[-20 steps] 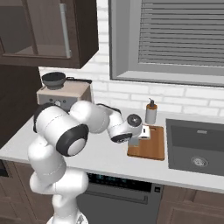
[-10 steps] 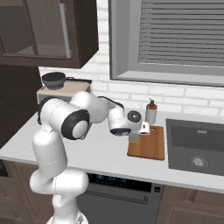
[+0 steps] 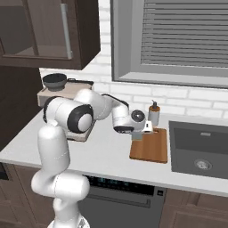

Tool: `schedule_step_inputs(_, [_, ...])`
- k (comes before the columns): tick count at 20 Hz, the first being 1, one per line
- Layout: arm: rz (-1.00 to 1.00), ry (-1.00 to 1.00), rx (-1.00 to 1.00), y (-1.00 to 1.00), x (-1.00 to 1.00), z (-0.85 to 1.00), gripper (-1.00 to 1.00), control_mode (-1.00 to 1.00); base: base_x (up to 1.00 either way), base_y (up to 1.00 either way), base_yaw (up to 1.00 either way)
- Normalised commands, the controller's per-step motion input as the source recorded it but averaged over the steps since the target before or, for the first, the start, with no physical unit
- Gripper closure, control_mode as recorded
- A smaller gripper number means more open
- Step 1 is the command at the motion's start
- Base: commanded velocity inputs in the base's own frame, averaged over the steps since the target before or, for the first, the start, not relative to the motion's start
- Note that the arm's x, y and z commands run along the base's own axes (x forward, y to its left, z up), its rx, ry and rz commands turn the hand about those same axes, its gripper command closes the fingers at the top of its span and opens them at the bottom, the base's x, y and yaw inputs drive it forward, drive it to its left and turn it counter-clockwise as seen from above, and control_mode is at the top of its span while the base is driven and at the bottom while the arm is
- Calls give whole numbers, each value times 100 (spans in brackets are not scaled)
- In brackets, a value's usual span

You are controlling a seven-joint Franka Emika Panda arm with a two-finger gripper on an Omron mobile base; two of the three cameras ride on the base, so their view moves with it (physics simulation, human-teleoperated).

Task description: Pick up the sponge from the counter and clean the cutting board by briefly scrubbing or pressing down on the cutting board. Once finished, release the sponge.

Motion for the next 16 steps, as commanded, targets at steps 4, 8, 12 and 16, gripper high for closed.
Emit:
schedule_step_inputs(4, [0, 0, 0, -19, 31, 0, 100, -100, 0, 0, 0])
schedule_step_inputs(8, [0, 0, 0, -29, 39, 0, 100, -100, 0, 0, 0])
schedule_step_inputs(12, [0, 0, 0, -33, 37, 0, 100, -100, 0, 0, 0])
schedule_step_inputs(16, [0, 0, 0, -37, 12, -11, 100, -100, 0, 0, 0])
